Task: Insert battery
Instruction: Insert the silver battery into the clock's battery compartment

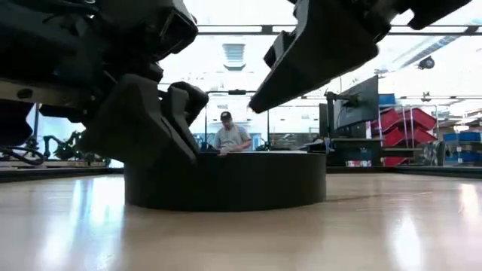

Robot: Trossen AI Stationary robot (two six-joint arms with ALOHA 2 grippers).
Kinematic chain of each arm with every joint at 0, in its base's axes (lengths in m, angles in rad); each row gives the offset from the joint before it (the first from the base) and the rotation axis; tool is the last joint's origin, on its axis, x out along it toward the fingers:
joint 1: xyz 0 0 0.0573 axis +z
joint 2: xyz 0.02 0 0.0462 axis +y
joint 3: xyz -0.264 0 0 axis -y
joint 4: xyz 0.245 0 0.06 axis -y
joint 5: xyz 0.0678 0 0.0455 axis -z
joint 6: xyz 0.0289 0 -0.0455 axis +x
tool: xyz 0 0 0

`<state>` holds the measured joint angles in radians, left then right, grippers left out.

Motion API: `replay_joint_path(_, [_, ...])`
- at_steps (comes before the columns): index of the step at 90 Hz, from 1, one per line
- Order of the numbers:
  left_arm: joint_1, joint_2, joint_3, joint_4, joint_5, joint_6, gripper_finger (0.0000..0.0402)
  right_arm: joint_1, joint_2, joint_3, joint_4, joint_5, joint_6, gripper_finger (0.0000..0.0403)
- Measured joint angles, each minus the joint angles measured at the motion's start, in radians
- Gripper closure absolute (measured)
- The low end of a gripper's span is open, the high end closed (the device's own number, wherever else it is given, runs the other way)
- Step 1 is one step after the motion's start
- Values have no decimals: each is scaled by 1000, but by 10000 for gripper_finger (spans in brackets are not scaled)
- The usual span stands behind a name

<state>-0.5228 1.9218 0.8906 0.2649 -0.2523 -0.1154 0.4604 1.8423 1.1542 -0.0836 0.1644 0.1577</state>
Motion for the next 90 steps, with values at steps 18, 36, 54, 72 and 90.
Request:
replay_joint_path(18, [14, -87, -8, -58, 0, 0, 401, 23, -4, 10, -42, 0, 9, 283])
replay_joint_path(36, [38, -177, -6, -71, 3, -12, 401, 43, -8, 112, -94, 70, -72, 201])
replay_joint_path(54, [41, -226, -7, -82, 7, -36, 401, 75, -8, 153, -186, 264, -197, 138])
replay_joint_path(72, [45, -264, -6, -108, 5, -92, 401, 106, -8, 155, -202, 415, -277, 105])
replay_joint_path(90, [45, -294, -5, -111, 4, -117, 401, 114, -4, 154, -211, 430, -303, 91])
